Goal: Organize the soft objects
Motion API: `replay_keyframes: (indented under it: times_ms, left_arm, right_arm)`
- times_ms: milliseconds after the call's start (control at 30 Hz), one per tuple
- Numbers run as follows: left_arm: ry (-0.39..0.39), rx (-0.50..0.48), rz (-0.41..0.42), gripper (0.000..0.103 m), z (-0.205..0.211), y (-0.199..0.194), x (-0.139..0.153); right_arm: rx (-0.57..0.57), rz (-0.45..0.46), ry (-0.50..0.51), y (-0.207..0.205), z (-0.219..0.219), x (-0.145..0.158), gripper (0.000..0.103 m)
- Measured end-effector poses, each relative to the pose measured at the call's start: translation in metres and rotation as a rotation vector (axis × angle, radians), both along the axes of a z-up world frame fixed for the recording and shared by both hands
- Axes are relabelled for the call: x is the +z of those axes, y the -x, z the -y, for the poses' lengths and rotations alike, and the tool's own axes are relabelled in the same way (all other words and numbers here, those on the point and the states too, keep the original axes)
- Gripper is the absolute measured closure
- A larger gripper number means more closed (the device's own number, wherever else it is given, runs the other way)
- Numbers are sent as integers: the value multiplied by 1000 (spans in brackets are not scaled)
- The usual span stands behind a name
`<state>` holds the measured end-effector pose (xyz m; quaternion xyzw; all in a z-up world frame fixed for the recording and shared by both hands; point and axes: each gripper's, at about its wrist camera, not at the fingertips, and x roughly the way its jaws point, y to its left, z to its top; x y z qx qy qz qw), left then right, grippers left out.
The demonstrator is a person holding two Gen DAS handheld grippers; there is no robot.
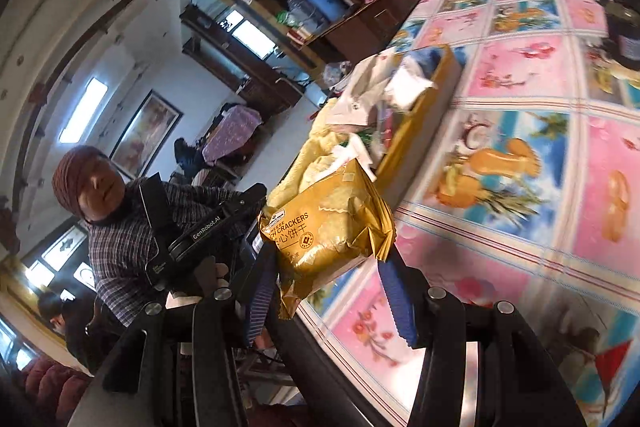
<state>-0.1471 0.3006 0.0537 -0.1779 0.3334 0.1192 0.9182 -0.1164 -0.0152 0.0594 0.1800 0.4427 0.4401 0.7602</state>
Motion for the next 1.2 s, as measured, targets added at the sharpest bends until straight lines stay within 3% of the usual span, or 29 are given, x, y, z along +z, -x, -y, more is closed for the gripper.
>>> replay_keyframes:
  times_ms: [167, 367, 467, 567, 633, 800, 833, 867, 967, 1200]
  left_arm:
    - [5, 12, 5, 19, -8, 0, -3]
    - [21, 11, -4, 19, -12, 1, -9]
    - [19, 4, -5, 19, -10, 1, -9]
    - [14, -4, 8, 19, -7, 2, -6]
    - [-31, 5, 28, 19, -2, 4, -1]
    - [-290, 149, 157, 18, 25, 24, 25]
    - [-316, 160, 185, 11, 29, 28, 30]
    - [-329, 153, 216, 0, 34, 32, 35]
    - [-348, 128, 258, 0, 43, 35, 41]
    - [-290, 65, 217, 0, 58, 20, 45]
  right_arm:
    - [48, 24, 60, -16, -63, -1, 51]
    - [14, 88, 169, -49, -121, 1, 48]
    - [-38, 110, 191, -61, -135, 1, 35]
    - [-72, 135, 185, -60, -133, 4, 29]
    - [-99, 143, 173, -54, -121, 7, 21]
    - [-169, 171, 165, -35, -84, 9, 17]
    - [-182, 179, 171, -32, -77, 10, 17]
    - [-195, 188, 177, -28, -71, 10, 17]
    - [-240, 223, 202, -13, -52, 9, 16]
    - [-323, 321, 334, 16, -31, 6, 11]
